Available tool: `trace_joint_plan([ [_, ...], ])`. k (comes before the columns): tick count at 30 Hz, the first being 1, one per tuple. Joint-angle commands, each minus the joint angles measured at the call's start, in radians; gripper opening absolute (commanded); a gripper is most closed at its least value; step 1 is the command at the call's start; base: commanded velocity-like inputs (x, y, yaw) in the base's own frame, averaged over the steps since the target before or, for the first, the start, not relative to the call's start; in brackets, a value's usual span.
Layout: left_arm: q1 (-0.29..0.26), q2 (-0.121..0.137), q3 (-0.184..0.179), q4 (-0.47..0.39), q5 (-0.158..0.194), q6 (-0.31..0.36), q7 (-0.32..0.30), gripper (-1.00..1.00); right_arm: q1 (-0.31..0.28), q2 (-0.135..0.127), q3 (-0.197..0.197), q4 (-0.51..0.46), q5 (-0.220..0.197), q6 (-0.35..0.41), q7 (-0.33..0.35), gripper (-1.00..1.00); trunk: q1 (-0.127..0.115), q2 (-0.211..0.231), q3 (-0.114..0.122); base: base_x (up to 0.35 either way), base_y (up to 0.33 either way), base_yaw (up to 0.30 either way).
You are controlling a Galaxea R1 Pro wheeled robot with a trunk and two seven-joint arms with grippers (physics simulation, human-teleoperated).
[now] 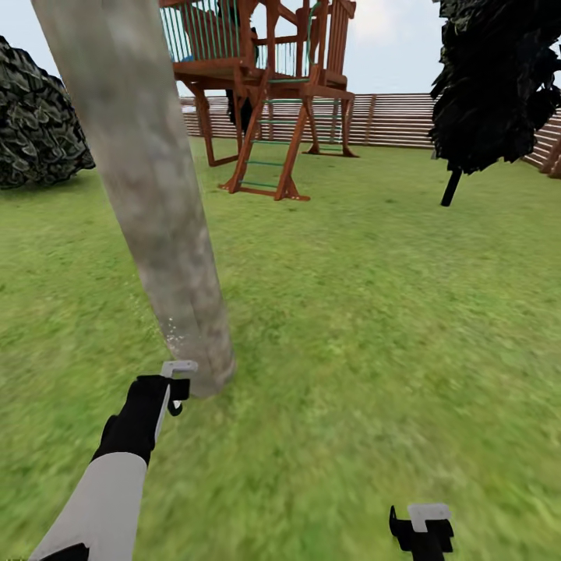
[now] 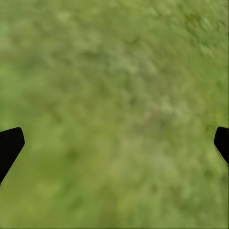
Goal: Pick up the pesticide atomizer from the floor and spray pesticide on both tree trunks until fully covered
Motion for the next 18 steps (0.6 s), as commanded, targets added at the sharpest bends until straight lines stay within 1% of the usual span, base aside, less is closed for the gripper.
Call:
trace_joint_plan([
  [1, -0.001, -0.002, 0.001, -0.002, -0.011, 0.003, -0.010, -1.00, 0.000, 0.000, 0.004, 0.000, 0.010, 0.003, -0.010, 1.00, 0.000, 0.000, -0.001, 0.194, -0.231, 0.277],
  [6, -0.001, -0.003, -0.002, -0.002, -0.011, 0.003, -0.010, -1.00, 0.000, 0.000, 0.004, 0.000, 0.010, 0.003, -0.010, 1.00, 0.000, 0.000, -0.001, 0.194, -0.229, 0.277],
  [9, -0.001, -0.002, -0.002, -0.002, -0.012, 0.004, -0.010, -1.00, 0.000, 0.000, 0.004, 0.000, 0.010, 0.003, -0.010, 1.00, 0.000, 0.000, -0.001, 0.070, -0.258, 0.276],
  [11, -0.001, -0.002, -0.002, -0.002, -0.013, 0.004, -0.010, -1.00, 0.000, 0.000, 0.004, 0.000, 0.010, 0.003, -0.010, 1.00, 0.000, 0.000, -0.001, 0.004, -0.273, 0.110],
  [16, -0.001, 0.000, -0.002, -0.002, -0.013, 0.004, -0.010, -1.00, 0.000, 0.000, 0.004, 0.000, 0.010, 0.003, -0.010, 1.00, 0.000, 0.000, -0.001, 0.000, -0.274, 0.007],
  [18, -0.002, 0.000, -0.003, -0.004, -0.013, 0.005, -0.009, -1.00, 0.000, -0.001, 0.004, 0.000, 0.010, 0.003, -0.010, 1.00, 0.000, 0.000, -0.001, 0.000, -0.251, 0.161],
])
